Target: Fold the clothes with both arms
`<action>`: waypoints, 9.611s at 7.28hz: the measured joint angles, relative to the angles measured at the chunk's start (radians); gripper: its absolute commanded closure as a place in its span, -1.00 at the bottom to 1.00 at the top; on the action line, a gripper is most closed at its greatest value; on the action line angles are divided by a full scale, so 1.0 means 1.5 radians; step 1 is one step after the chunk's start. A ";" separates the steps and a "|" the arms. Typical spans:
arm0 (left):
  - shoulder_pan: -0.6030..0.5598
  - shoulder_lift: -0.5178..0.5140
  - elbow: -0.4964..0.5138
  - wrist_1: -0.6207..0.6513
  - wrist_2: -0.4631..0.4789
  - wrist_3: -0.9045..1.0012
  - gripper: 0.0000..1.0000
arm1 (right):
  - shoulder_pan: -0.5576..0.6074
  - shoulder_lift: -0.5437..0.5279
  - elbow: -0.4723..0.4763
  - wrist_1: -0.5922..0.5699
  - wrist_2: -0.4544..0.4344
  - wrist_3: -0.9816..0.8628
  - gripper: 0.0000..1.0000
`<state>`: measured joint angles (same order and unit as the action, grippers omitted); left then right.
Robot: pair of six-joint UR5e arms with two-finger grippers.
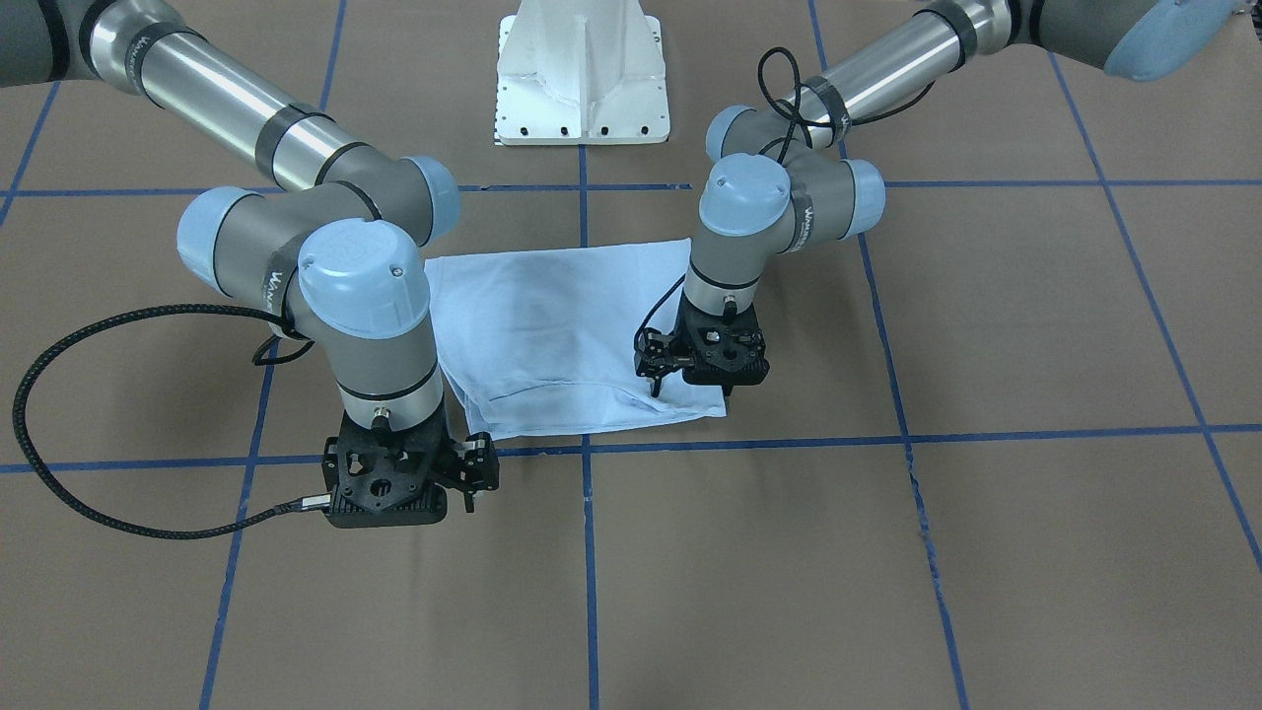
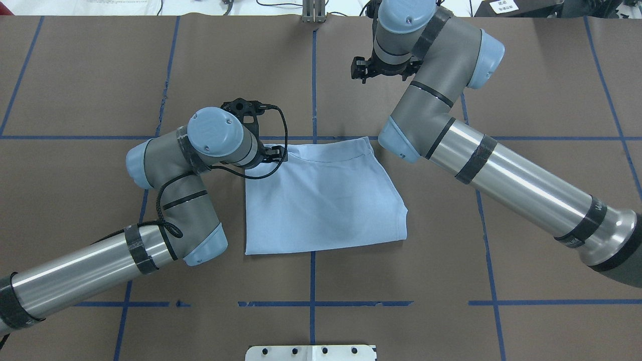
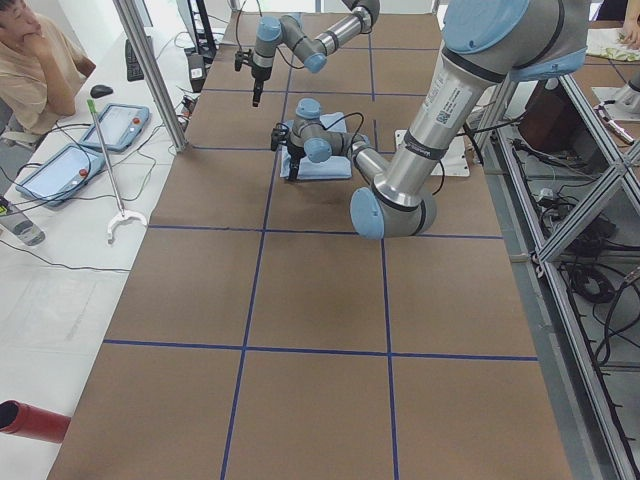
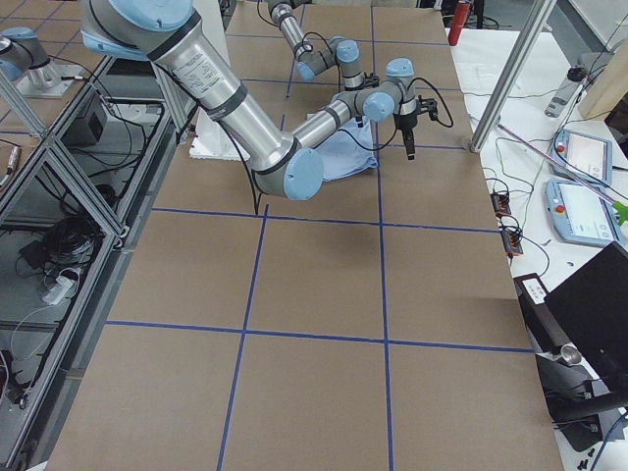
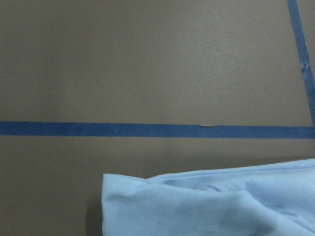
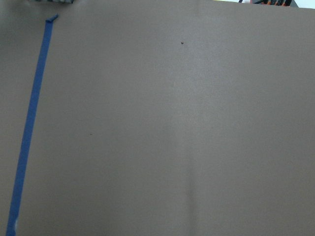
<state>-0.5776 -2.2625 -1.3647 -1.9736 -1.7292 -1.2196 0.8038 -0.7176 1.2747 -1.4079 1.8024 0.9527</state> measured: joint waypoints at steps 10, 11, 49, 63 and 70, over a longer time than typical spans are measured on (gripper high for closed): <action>-0.206 0.063 -0.193 0.190 -0.179 0.237 -1.00 | 0.127 -0.080 0.036 -0.028 0.203 -0.145 -1.00; -0.241 0.090 -0.251 0.242 -0.194 0.302 -1.00 | 0.170 -0.102 0.054 -0.066 0.227 -0.229 -1.00; -0.673 0.656 -0.341 0.188 -0.445 0.820 -1.00 | 0.494 -0.644 0.341 -0.161 0.366 -0.661 -1.00; -0.673 0.658 -0.341 0.189 -0.444 0.820 -1.00 | 0.494 -0.640 0.344 -0.161 0.366 -0.660 -1.00; -0.673 0.658 -0.339 0.190 -0.444 0.820 -1.00 | 0.494 -0.642 0.342 -0.161 0.367 -0.662 -1.00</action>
